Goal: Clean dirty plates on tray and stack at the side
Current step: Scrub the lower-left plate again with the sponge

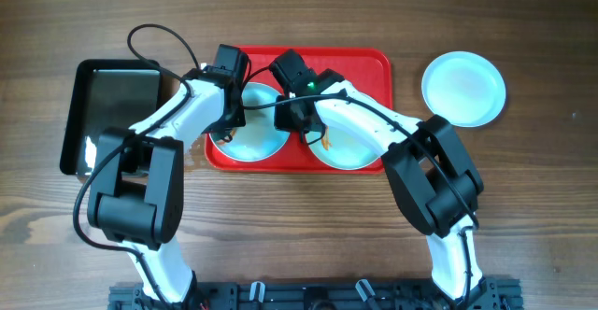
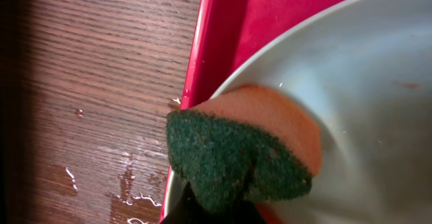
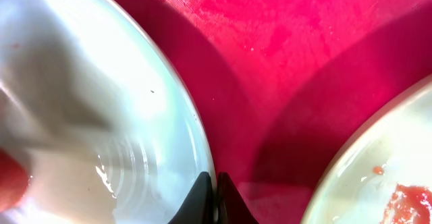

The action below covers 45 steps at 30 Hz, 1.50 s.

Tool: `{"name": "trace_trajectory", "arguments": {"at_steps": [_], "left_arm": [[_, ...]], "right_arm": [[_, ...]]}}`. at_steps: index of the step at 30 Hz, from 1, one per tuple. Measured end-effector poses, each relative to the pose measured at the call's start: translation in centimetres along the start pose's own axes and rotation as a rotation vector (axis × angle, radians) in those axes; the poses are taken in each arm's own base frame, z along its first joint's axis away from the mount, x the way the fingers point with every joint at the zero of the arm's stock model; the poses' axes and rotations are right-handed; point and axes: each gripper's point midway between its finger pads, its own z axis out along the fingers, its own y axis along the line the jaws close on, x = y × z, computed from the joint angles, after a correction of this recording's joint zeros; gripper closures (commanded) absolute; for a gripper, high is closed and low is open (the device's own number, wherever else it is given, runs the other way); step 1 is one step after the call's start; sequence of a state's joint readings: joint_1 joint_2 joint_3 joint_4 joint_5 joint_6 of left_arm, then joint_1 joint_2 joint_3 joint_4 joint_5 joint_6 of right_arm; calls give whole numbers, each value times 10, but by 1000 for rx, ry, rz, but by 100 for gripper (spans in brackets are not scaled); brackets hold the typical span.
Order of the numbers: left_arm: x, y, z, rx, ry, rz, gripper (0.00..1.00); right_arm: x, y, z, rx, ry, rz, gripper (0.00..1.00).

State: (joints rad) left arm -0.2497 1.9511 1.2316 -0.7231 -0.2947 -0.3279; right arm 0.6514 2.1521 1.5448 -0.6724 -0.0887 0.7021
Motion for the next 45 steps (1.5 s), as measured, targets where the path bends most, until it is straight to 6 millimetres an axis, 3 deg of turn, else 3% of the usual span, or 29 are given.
{"name": "trace_trajectory", "arguments": {"at_steps": [6, 11, 15, 19, 21, 24, 28, 32, 39, 45], "left_arm": [[6, 1, -7, -5, 37, 9, 96], [-25, -38, -58, 282, -71, -62, 96], [-23, -65, -54, 412, -34, -91, 96], [-7, -87, -24, 450, 56, -82, 96], [-5, -91, -19, 458, 69, -88, 96], [-4, -83, -16, 399, 70, -89, 96], [6, -32, -7, 111, 73, -78, 96], [14, 3, -2, -24, 106, -83, 96], [29, 12, -10, -69, 190, -63, 96], [4, 10, -21, -41, 82, -97, 96]], "right_arm": [[1, 1, 0, -5, 6, 0, 96], [1, 0, 0, -2, 4, 1, 96], [1, 0, 0, -2, 4, 1, 95], [1, 0, 0, -2, 3, 1, 96], [0, -1, 0, 1, 1, 2, 96], [0, -1, 0, 2, 1, 2, 96], [0, 0, 0, -1, 0, 0, 96], [1, 1, 0, -7, 5, 0, 96], [5, 5, 1, -19, 16, -7, 95], [3, 3, 0, -11, 9, 1, 96]]}}
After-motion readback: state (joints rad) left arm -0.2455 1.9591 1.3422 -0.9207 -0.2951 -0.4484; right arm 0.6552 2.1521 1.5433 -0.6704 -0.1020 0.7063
